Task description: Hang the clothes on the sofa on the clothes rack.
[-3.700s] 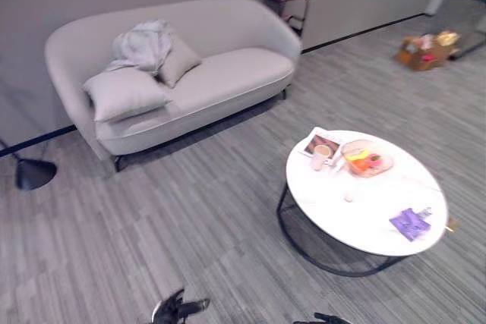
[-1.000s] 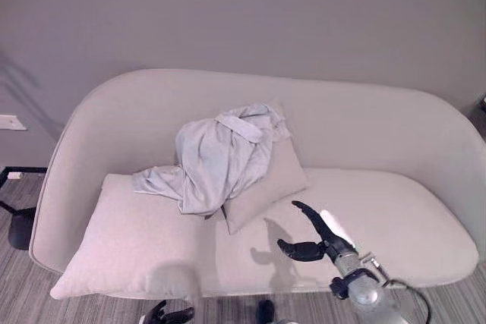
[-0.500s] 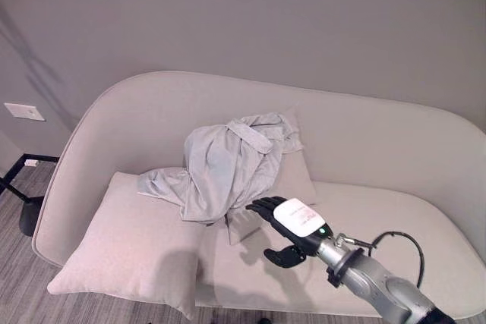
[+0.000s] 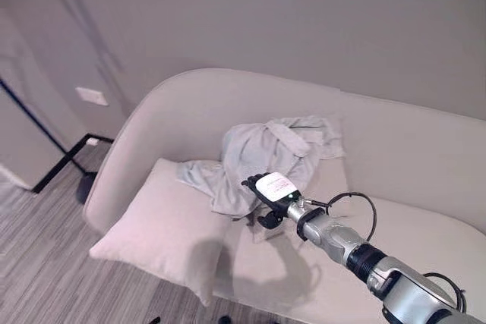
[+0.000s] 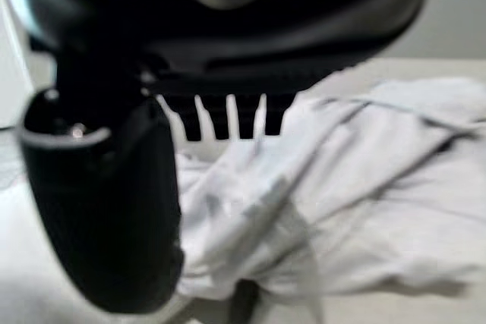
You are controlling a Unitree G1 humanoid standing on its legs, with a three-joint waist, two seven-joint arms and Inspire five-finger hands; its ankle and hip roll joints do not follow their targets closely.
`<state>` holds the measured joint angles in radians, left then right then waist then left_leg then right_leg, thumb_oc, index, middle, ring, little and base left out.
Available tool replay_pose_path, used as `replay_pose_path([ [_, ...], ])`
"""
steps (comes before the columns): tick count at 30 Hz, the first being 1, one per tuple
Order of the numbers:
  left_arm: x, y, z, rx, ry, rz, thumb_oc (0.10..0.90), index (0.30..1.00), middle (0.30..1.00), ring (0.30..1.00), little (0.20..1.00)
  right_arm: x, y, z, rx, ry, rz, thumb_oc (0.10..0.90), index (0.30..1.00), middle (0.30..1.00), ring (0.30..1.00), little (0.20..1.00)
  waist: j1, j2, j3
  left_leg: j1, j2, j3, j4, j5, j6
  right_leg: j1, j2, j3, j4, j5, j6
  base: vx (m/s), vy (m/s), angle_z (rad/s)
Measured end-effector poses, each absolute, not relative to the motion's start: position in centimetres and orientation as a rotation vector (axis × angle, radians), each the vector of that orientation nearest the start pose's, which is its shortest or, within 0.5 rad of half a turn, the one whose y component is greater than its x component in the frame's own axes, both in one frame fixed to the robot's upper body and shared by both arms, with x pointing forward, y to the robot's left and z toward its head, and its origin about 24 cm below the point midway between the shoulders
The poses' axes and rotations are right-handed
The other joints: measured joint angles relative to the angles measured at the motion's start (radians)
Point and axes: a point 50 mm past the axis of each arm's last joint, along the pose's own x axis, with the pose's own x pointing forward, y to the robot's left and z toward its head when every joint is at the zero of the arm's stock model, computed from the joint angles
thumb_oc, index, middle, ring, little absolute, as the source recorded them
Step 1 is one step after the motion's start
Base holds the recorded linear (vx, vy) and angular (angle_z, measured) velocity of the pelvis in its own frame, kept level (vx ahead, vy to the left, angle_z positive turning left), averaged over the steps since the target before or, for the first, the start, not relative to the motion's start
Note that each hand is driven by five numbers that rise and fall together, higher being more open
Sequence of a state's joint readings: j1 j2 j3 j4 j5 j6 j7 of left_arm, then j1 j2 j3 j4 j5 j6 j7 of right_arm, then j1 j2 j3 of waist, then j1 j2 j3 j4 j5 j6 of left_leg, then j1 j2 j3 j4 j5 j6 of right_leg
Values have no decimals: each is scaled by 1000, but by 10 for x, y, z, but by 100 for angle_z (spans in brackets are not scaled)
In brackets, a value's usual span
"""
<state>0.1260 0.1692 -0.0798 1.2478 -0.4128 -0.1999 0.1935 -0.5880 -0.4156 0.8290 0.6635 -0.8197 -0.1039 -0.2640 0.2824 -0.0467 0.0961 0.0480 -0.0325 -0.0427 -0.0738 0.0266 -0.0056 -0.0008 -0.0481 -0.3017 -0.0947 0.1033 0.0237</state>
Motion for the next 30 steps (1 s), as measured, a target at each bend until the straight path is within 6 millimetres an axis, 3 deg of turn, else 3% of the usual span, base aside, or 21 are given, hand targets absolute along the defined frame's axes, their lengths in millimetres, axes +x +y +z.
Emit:
replay_pose_path([
  [3, 47, 226, -166, 25, 1154, 462, 800, 900, 900, 900, 900, 324, -109, 18, -1595, -315, 521, 800, 900, 900, 900, 900, 5, 2, 8, -22, 0, -26, 3, 0, -2, -2, -1, -27, 0, -6, 4, -13, 6, 22],
  [10, 76, 226, -161, 68, 1081, 413, 800, 900, 900, 900, 900, 357, -122, 20, -1708, -130, 398, 800, 900, 900, 900, 900, 76, -12, 67, -109, -1, -96, 35, 12, -17, -45, -1, -87, 0, -12, 0, -34, -10, 31],
  [13, 105, 222, -155, 107, 1011, 343, 800, 900, 900, 900, 900, 353, -147, 0, -1777, 87, 375, 800, 900, 900, 900, 900, 134, -19, 87, -161, -2, -161, 41, 26, -38, -74, 0, -156, 0, -25, 1, 4, -14, 67],
  [17, 108, 221, -155, 109, 1012, 336, 800, 900, 900, 900, 900, 352, -149, -1, -1797, 102, 359, 800, 900, 900, 900, 900, 160, -20, 104, -174, -2, -178, 41, 29, -43, -80, 1, -170, 0, -24, -3, 16, -9, 15],
  [18, 107, 222, -156, 113, 1017, 336, 800, 900, 900, 900, 900, 352, -151, -1, -1807, 102, 362, 775, 862, 862, 862, 862, 154, -20, 104, -175, -4, -184, 41, 29, -43, -79, 0, -176, 0, -26, -5, -4, -6, 15],
  [19, 110, 222, -154, 131, 1008, 319, 800, 900, 900, 900, 900, 352, -152, -1, -1810, 106, 357, 400, 300, 300, 300, 300, 154, -22, 105, -177, -3, -189, 39, 29, -43, -79, 0, -187, 0, -28, -4, -12, -1, 14],
  [25, 126, 218, -150, 197, 968, 250, 800, 900, 900, 900, 900, 355, -144, 4, -1774, 68, 351, 400, 300, 300, 300, 300, 136, -22, 105, -181, -4, -183, 41, 29, -43, -86, -1, -181, 0, -28, -5, -11, 4, -1],
  [30, 129, 217, -149, 253, 955, 239, 800, 900, 900, 900, 900, 361, -133, 27, -1634, -81, 346, 400, 300, 300, 300, 300, 71, -25, 103, -149, -1, -133, 31, 29, -43, -78, -1, -128, 0, -17, -15, -1, 12, -28],
])
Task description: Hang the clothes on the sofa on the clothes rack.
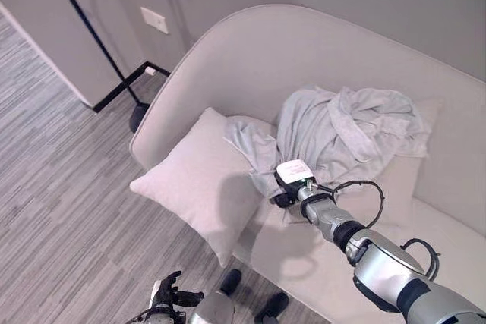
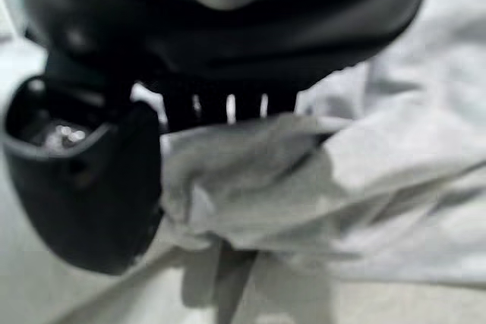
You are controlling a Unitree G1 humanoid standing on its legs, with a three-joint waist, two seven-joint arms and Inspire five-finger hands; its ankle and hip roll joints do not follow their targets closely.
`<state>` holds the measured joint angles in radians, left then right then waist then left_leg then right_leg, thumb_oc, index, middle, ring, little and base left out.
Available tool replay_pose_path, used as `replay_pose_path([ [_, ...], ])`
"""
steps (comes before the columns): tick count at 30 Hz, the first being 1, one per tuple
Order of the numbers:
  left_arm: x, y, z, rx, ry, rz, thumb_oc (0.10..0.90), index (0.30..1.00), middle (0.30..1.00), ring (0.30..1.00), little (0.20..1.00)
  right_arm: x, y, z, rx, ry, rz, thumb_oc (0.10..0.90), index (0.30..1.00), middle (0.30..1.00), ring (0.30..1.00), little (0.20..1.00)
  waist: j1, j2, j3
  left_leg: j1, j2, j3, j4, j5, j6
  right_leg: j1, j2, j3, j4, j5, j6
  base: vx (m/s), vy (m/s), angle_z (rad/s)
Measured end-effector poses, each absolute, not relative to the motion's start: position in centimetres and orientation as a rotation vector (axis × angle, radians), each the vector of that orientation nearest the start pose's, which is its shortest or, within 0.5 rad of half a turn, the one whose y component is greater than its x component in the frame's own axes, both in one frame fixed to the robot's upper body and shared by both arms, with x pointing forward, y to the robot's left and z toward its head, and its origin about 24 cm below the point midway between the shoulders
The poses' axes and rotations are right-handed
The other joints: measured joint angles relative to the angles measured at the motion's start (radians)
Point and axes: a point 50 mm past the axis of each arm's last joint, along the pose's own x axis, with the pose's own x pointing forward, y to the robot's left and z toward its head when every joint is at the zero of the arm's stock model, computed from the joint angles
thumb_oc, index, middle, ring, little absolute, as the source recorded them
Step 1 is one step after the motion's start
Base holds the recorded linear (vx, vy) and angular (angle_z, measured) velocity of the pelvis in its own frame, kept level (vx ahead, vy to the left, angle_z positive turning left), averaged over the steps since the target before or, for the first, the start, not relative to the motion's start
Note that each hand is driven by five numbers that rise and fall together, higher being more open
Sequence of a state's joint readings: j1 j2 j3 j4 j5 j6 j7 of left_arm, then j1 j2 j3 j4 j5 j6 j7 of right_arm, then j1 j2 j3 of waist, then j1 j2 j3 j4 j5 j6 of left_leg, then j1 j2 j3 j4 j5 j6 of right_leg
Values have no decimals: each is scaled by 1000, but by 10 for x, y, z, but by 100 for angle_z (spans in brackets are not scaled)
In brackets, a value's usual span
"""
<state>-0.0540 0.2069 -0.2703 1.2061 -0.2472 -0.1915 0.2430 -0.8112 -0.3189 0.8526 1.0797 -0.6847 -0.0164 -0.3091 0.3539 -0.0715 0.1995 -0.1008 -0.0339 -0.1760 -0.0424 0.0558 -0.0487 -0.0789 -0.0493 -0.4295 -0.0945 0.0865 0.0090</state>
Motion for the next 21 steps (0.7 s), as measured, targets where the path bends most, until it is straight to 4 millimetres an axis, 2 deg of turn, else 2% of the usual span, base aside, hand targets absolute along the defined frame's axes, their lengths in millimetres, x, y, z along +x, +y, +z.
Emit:
replay_pose_path([
  [2, 125, 218, -150, 267, 963, 243, 800, 900, 900, 900, 900, 362, -135, 45, -1586, -165, 315, 400, 300, 300, 300, 300, -20, 0, 0, 22, 0, 26, -6, 0, 0, 10, -1, 24, 0, 6, -2, 0, 17, -37],
  [3, 123, 220, -150, 265, 970, 254, 800, 900, 900, 900, 900, 365, -142, 57, -1568, -192, 272, 400, 300, 300, 300, 300, -49, 0, -1, 45, 1, 33, -7, 0, 0, 29, -2, 26, 0, 7, -2, 27, 25, -30],
  [4, 125, 221, -149, 256, 954, 261, 800, 900, 900, 900, 900, 364, -157, 78, -1543, -245, 208, 400, 300, 300, 300, 300, -70, -3, -3, 66, 3, 45, -19, -1, 2, 40, 1, 45, 0, 6, 1, 48, 28, -35],
  [6, 119, 223, -150, 239, 960, 284, 800, 900, 900, 900, 900, 365, -167, 108, -1512, -332, 133, 400, 300, 300, 300, 300, -98, -3, -5, 86, 4, 70, -26, -1, 2, 47, 2, 71, 0, 10, 0, 30, 18, -36],
  [9, 110, 226, -152, 246, 981, 292, 800, 900, 900, 900, 900, 362, -181, 141, -1491, -426, 44, 400, 300, 300, 300, 300, -131, -1, -7, 116, 5, 86, -35, -1, 2, 66, 1, 84, 0, 12, 1, 13, 11, -20],
  [10, 103, 228, -153, 258, 997, 289, 800, 900, 900, 900, 900, 363, -194, 155, -1476, -442, -30, 400, 300, 300, 300, 300, -155, 0, -35, 121, 6, 91, -36, -3, 4, 66, 3, 93, 0, 12, 1, 20, 13, -17],
  [13, 102, 224, -153, 239, 997, 296, 800, 900, 900, 900, 900, 359, -207, 180, -1451, -491, -105, 400, 300, 300, 300, 300, -155, 17, -49, 134, 8, 116, -37, -5, 8, 69, 6, 119, 0, 14, -1, 17, 15, -26],
  [16, 99, 223, -153, 215, 983, 310, 800, 900, 900, 900, 900, 355, -206, 197, -1377, -560, -158, 400, 300, 300, 300, 300, -162, 34, -59, 154, 14, 133, -44, -5, 9, 79, 12, 133, 0, 21, -7, 9, 2, -18],
  [17, 107, 221, -148, 177, 942, 323, 800, 900, 900, 900, 900, 354, -208, 204, -1338, -574, -181, 400, 300, 300, 300, 300, -168, 40, -62, 165, 18, 134, -46, -6, 10, 89, 16, 134, 0, 19, -6, 0, 0, 0],
  [18, 121, 218, -137, 145, 844, 315, 800, 900, 900, 900, 900, 349, -212, 220, -1278, -624, -242, 400, 300, 300, 300, 300, -164, 44, -64, 163, 20, 131, -46, -4, 12, 89, 19, 134, 0, 18, -7, 0, 0, 0],
  [20, 130, 217, -132, 120, 809, 320, 800, 900, 900, 900, 900, 347, -212, 233, -1228, -672, -279, 400, 300, 300, 300, 300, -162, 47, -67, 165, 21, 133, -46, -4, 12, 89, 20, 136, 0, 18, -8, -3, 3, -2],
  [21, 137, 217, -123, 90, 759, 325, 800, 900, 900, 900, 900, 343, -211, 250, -1211, -725, -299, 400, 300, 300, 300, 300, -162, 47, -67, 164, 22, 133, -46, -2, 16, 88, 21, 136, 0, 19, -10, 0, 0, 0],
])
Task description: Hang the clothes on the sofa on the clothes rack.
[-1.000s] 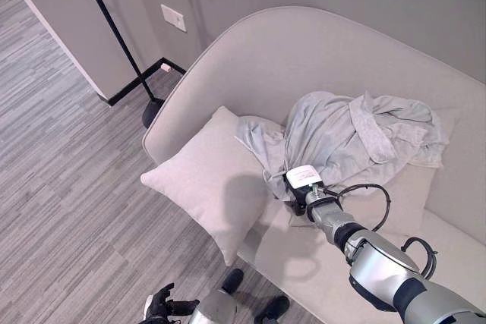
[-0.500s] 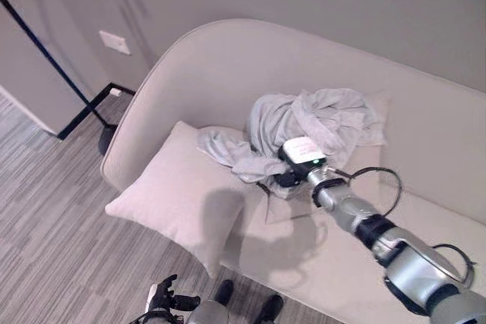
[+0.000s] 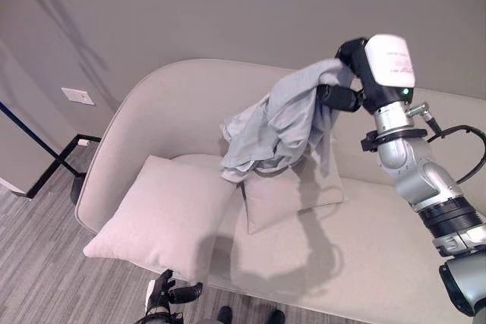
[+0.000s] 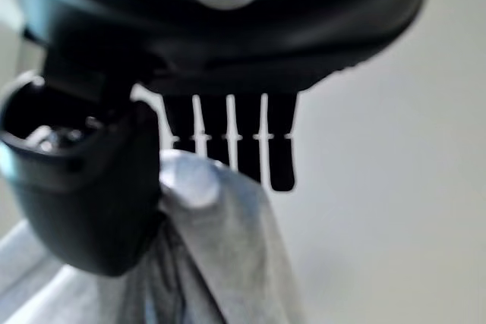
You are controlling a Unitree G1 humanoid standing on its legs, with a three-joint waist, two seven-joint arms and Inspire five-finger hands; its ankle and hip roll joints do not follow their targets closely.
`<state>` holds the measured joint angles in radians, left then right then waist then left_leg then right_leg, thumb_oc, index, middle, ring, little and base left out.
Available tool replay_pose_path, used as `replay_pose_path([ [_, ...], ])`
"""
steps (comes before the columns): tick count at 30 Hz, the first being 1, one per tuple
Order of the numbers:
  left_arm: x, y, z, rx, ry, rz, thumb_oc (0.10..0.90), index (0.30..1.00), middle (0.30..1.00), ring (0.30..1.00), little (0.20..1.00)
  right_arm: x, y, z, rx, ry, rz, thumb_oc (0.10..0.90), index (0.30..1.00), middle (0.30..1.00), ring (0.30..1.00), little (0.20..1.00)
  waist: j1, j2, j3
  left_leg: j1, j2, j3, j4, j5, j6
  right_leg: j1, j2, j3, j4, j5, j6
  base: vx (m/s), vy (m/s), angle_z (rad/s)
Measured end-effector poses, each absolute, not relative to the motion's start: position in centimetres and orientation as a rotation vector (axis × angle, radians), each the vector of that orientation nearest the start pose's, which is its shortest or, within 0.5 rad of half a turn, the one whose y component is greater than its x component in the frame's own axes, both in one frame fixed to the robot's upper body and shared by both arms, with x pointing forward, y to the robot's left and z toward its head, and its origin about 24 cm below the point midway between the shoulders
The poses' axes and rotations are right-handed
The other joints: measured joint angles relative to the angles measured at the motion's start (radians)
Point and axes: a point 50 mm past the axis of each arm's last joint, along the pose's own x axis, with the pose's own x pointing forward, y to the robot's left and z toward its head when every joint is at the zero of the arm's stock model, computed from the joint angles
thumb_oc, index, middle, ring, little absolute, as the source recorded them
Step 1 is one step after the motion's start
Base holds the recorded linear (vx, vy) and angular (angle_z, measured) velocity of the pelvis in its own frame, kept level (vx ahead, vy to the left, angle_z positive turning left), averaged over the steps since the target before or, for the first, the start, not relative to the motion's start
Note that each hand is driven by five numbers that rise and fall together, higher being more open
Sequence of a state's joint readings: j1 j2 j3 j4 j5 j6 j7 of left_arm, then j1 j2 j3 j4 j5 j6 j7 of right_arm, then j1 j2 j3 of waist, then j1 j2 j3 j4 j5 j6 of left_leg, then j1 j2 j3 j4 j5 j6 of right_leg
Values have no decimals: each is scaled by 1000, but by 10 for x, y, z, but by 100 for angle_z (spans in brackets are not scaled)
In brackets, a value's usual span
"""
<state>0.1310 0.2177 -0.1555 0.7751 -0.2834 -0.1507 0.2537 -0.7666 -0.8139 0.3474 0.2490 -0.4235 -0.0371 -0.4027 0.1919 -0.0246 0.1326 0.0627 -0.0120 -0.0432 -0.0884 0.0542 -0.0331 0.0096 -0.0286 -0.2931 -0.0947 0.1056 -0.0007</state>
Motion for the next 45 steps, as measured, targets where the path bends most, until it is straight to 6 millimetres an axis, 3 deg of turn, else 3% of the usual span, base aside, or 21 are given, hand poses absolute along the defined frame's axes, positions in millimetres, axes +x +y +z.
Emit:
replay_pose_path([
  [10, 168, 223, -79, 125, 513, 347, 800, 900, 900, 900, 900, 330, -204, 348, -1175, -1013, -493, 400, 300, 300, 300, 300, 5, 0, 0, 3, 0, 5, 0, 6, 8, 1, 1, 6, 0, 7, -10, 2, -2, -1],
  [11, 178, 224, -67, 172, 447, 352, 800, 900, 900, 900, 900, 323, -200, 369, -1143, -1086, -547, 400, 300, 300, 300, 300, 6, 0, 0, 4, 1, 6, 0, 6, 8, 0, 2, 11, 0, 7, -10, 8, -15, -7],
  [14, 204, 223, -46, 245, 326, 375, 800, 900, 900, 900, 900, 314, -189, 403, -1100, -1204, -609, 400, 300, 300, 300, 300, 3, -1, 0, 9, 3, 14, 0, 6, 8, 1, 5, 20, 0, 9, -10, 6, -12, -10],
  [19, 241, 216, -3, 266, 108, 416, 800, 900, 900, 900, 900, 303, -174, 431, -1083, -1321, -632, 400, 300, 300, 300, 300, -18, -32, -16, 13, 8, 33, 0, 5, 8, 0, 11, 32, 0, 8, -8, 17, -2, -10],
  [20, 251, 209, 20, 259, -13, 407, 800, 900, 900, 900, 900, 305, -170, 440, -1092, -1330, -639, 400, 300, 300, 300, 300, -27, -46, -26, 15, 9, 38, 0, 4, 9, -1, 12, 41, 0, 8, -8, 8, 9, -12],
  [23, 261, 198, 55, 222, -205, 358, 800, 900, 900, 900, 900, 308, -172, 447, -1079, -1310, -640, 400, 300, 300, 300, 300, -46, -63, -37, 17, 9, 41, 0, 3, 10, -1, 12, 47, 0, 9, -7, 0, 9, -8],
  [25, 264, 195, 68, 207, -281, 337, 800, 900, 900, 900, 900, 310, -174, 446, -1062, -1293, -637, 400, 300, 300, 300, 300, -50, -66, -44, 19, 8, 48, 0, 1, 13, -1, 12, 52, 0, 9, -7, -3, 9, -9],
  [27, 264, 195, 67, 213, -281, 327, 800, 900, 900, 900, 900, 312, -173, 444, -1071, -1284, -625, 400, 300, 300, 300, 300, -55, -60, -48, 20, 8, 50, 0, 0, 15, -1, 11, 53, 0, 9, -6, -7, 11, -4],
  [33, 239, 216, 39, 229, -142, 351, 800, 900, 900, 900, 900, 320, -165, 434, -1142, -1254, -557, 400, 300, 300, 300, 300, -57, -45, -53, 17, 9, 50, 0, -2, 17, -4, 13, 53, 0, 11, -8, 0, 0, 0],
  [40, 247, 235, 75, 251, -282, 417, 800, 900, 900, 900, 900, 323, -158, 431, -1129, -1253, -522, 400, 300, 300, 300, 300, -42, -39, -54, 18, 8, 44, 0, -2, 17, -1, 12, 48, -1, 9, -7, 2, -4, 1],
  [43, 255, 229, 73, 245, -279, 409, 800, 900, 900, 900, 900, 324, -154, 429, -1107, -1246, -475, 400, 300, 300, 300, 300, -42, -36, -56, 20, 8, 42, 0, -2, 17, 2, 12, 48, -1, 9, -7, 1, -2, 1],
  [45, 258, 221, 60, 238, -226, 392, 800, 900, 900, 900, 900, 327, -143, 426, -1031, -1244, -421, 400, 300, 300, 300, 300, -56, -33, -58, 21, 8, 47, 0, -2, 17, 1, 12, 50, -1, 10, -8, 7, -13, -5],
])
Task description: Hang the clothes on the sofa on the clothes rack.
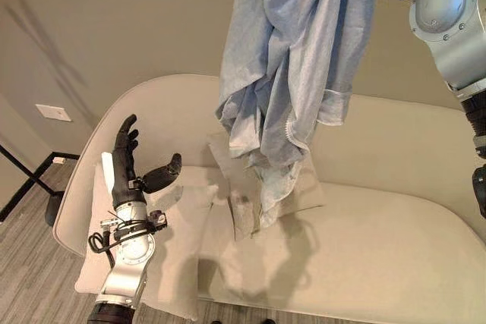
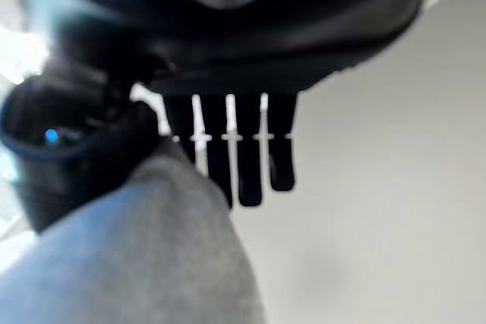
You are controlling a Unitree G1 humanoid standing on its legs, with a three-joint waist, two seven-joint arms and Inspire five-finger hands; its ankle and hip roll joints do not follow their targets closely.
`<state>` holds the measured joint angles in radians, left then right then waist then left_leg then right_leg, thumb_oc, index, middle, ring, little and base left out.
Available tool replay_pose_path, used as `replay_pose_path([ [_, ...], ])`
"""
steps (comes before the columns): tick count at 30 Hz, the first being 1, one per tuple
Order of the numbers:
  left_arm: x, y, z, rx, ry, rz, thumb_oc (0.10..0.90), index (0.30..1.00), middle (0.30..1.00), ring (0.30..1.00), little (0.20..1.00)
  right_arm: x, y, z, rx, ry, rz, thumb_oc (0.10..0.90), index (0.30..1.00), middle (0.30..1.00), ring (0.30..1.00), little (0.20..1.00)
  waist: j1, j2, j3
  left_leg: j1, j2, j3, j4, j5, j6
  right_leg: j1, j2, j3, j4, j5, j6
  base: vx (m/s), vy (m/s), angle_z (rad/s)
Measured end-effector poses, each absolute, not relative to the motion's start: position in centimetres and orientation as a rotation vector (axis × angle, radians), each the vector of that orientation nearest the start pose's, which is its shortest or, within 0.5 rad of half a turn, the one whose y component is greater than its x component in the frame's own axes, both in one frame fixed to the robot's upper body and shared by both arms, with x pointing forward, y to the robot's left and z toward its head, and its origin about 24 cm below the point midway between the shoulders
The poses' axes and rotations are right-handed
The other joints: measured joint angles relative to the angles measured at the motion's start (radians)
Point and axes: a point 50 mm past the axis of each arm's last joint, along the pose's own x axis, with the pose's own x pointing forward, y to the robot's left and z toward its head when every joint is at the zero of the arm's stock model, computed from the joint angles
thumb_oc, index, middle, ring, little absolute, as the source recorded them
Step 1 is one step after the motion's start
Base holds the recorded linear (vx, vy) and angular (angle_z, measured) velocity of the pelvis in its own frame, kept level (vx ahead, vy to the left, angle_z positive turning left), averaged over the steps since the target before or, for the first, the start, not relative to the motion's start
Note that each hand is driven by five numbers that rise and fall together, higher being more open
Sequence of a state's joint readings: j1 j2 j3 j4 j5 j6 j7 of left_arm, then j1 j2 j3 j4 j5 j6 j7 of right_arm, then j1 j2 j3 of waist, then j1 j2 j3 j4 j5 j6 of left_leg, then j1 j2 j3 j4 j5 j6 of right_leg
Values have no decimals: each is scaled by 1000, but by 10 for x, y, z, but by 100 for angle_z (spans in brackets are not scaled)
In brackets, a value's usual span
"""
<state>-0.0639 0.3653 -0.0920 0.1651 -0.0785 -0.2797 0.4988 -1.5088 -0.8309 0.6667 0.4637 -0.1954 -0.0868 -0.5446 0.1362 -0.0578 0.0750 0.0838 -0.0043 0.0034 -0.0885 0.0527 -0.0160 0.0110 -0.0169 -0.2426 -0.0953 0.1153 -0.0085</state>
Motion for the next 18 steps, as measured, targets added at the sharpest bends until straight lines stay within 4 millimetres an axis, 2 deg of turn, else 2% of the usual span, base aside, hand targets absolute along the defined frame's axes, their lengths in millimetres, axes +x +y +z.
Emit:
replay_pose_path([
  [2, 264, 209, 48, 217, -175, 379, 800, 900, 900, 900, 900, 329, -131, 422, -957, -1241, -362, 400, 300, 300, 300, 300, -15, 4, -2, 0, 0, 2, 0, 0, 0, -1, 0, 3, -1, 0, 0, -3, -3, -6],
  [5, 270, 187, 47, 160, -168, 319, 800, 900, 900, 900, 900, 329, -114, 418, -875, -1249, -271, 400, 300, 300, 300, 300, -37, 5, -3, 0, 0, 10, 0, 0, 0, -4, 1, 8, -3, 4, -5, -6, -5, -6],
  [7, 279, 166, 53, 66, -182, 275, 800, 900, 900, 900, 900, 330, -94, 413, -768, -1239, -191, 400, 300, 300, 300, 300, -55, 6, -3, 1, 0, 19, 0, 0, 0, -9, 3, 21, -6, 4, -6, -9, -3, -16],
  [10, 290, 142, 66, -38, -208, 195, 800, 900, 900, 900, 900, 328, -73, 407, -706, -1243, -106, 400, 300, 300, 300, 300, -69, 6, -3, 1, 1, 41, 0, -1, 2, -15, 4, 35, -6, 9, -6, 1, -10, -20],
  [11, 295, 124, 72, -115, -207, 137, 800, 900, 900, 900, 900, 324, -57, 405, -633, -1245, -36, 400, 300, 300, 300, 300, -82, 6, -3, 1, 2, 49, 0, -1, 2, -21, 6, 50, -6, 11, -5, 2, -23, -24],
  [14, 308, 99, 77, -145, -195, 61, 800, 900, 900, 900, 900, 318, -32, 398, -500, -1229, 94, 400, 300, 300, 300, 300, -116, 6, -4, 1, 4, 66, 0, -2, 2, -25, 10, 62, -6, 15, -8, 0, -16, -17],
  [18, 324, 79, 87, -193, -180, 41, 800, 900, 900, 900, 900, 296, 1, 392, -305, -1198, 314, 400, 300, 300, 300, 300, -165, 6, -4, 2, 8, 91, 0, -2, 2, -34, 16, 85, -6, 21, -12, -5, -9, -18],
])
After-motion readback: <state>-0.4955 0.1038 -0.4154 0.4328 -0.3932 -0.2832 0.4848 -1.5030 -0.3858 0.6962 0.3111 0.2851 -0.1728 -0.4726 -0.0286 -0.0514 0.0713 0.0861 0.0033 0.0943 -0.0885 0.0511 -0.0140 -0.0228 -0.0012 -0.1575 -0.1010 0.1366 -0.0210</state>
